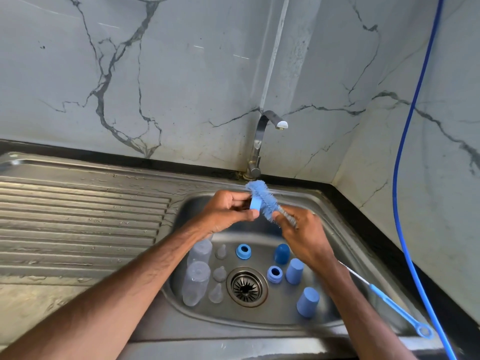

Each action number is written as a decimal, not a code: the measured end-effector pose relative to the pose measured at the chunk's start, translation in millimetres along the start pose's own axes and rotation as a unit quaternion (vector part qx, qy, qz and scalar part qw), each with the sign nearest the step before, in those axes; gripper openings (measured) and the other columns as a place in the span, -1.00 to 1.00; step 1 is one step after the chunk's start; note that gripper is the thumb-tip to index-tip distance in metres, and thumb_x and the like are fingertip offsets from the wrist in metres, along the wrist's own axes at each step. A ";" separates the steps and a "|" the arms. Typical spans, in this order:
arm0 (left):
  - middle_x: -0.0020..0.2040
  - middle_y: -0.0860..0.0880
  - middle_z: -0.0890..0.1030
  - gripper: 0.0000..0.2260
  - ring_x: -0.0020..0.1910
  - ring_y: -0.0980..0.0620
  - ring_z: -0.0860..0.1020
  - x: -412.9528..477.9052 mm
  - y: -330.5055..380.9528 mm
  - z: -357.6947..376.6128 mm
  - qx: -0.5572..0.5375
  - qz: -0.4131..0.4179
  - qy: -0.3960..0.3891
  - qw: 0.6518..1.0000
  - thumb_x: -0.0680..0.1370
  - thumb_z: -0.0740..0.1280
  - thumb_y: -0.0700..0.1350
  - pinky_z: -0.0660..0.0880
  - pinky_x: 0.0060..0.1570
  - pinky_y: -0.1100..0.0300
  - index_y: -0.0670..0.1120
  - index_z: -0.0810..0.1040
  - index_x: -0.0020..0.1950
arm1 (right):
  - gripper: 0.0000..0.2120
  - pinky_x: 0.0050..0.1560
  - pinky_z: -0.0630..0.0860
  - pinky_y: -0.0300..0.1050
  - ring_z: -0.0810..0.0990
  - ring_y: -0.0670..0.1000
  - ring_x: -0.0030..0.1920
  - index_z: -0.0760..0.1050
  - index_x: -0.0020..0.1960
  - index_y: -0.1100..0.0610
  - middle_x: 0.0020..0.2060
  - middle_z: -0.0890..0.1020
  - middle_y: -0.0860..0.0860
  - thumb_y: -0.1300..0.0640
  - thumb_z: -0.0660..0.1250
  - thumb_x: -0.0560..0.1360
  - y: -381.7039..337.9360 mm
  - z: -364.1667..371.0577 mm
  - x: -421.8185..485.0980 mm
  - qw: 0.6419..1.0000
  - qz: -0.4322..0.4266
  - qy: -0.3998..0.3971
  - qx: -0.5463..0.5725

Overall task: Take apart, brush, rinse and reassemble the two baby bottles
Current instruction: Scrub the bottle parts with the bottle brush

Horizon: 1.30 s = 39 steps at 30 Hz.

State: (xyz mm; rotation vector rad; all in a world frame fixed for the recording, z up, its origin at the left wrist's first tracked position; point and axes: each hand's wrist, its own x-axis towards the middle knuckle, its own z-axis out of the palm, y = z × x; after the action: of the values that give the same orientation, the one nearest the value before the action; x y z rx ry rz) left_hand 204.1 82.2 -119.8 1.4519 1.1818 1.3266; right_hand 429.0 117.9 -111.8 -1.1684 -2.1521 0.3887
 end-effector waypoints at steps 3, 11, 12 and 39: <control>0.12 -0.10 0.73 -0.64 0.13 0.03 0.69 0.9 -2.0 -5.6 0.025 -0.013 0.024 0.999 0.46 0.54 -0.32 0.55 0.31 0.05 -0.24 0.64 0.24 | -0.89 -0.35 0.54 0.04 0.50 -0.06 -0.42 0.61 -0.01 -0.27 -0.35 0.60 -0.10 -0.13 0.31 0.64 -3.3 2.7 -8.0 0.998 -0.043 -0.042 0.037; 0.07 -0.08 0.74 -0.63 0.10 0.01 0.71 -0.4 -1.4 -7.8 0.019 -0.027 0.038 0.999 0.45 0.54 -0.34 0.62 0.20 0.08 -0.23 0.64 0.24 | -0.85 -0.38 0.49 0.00 0.47 -0.05 -0.44 0.62 -0.06 -0.20 -0.39 0.58 -0.09 -0.12 0.31 0.64 -5.3 3.2 -8.9 0.997 -0.043 -0.052 0.048; 0.09 -0.10 0.74 -0.62 0.12 -0.03 0.70 -0.9 -0.9 -8.8 0.000 -0.030 0.032 0.999 0.45 0.53 -0.35 0.62 0.18 0.07 -0.24 0.62 0.26 | -0.84 -0.36 0.52 0.03 0.51 -0.01 -0.42 0.63 -0.06 -0.17 -0.39 0.59 -0.08 -0.12 0.31 0.64 -5.9 3.4 -6.4 0.998 -0.027 -0.042 0.042; 0.10 -0.24 0.71 -0.60 0.05 -0.12 0.73 0.7 7.0 2.3 -0.280 -0.028 0.046 0.958 0.38 0.56 -0.25 0.64 -0.03 0.23 -0.25 0.62 0.20 | -0.89 -0.44 0.56 0.07 0.62 0.12 -0.35 0.60 0.00 -0.27 -0.35 0.61 0.03 -0.19 0.31 0.64 -15.1 7.2 2.2 0.991 0.001 0.061 0.115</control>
State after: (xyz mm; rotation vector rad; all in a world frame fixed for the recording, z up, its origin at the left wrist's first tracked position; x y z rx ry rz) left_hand 207.1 81.3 -113.1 0.9486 0.7983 1.5436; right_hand 413.8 111.6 -108.2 -1.0363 -1.9422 0.5371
